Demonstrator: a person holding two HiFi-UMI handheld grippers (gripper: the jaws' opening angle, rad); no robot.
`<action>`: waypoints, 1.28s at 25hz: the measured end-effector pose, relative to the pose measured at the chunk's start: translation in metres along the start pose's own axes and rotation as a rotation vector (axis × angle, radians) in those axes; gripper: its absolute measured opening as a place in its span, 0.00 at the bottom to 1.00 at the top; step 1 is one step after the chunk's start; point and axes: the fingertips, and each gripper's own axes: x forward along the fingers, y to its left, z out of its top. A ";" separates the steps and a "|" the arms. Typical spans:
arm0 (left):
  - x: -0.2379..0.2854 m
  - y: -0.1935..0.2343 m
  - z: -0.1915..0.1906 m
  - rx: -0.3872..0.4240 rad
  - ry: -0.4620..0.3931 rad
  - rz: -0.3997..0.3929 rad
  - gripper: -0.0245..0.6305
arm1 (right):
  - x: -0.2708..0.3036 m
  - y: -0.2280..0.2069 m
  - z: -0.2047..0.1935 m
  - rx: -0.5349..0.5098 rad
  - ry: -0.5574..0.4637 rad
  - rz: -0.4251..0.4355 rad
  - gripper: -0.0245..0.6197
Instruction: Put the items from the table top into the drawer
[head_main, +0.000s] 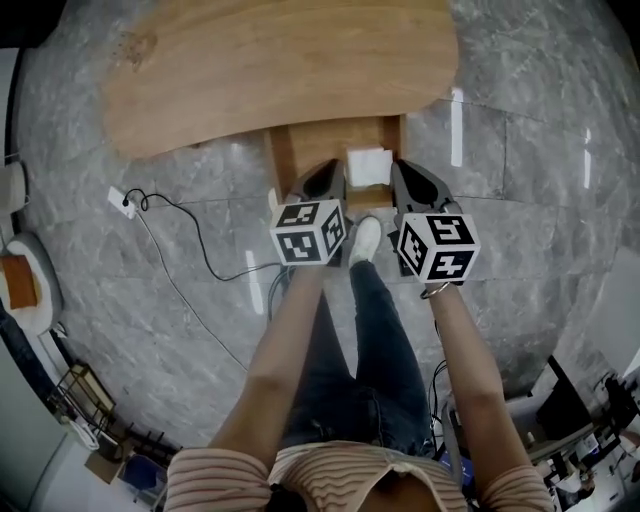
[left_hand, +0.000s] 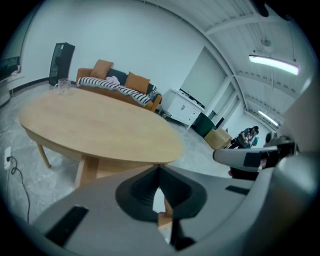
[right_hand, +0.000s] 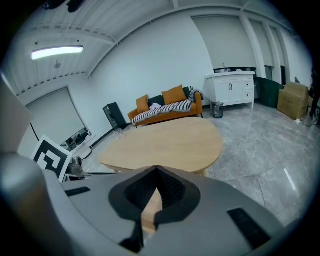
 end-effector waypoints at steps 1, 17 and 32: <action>-0.006 -0.003 0.010 0.016 -0.023 -0.003 0.06 | -0.004 0.004 0.010 -0.006 -0.018 0.011 0.05; -0.104 -0.056 0.121 0.207 -0.231 -0.021 0.06 | -0.083 0.046 0.122 -0.099 -0.261 0.050 0.05; -0.181 -0.098 0.180 0.291 -0.360 -0.049 0.06 | -0.170 0.080 0.190 -0.139 -0.460 0.061 0.05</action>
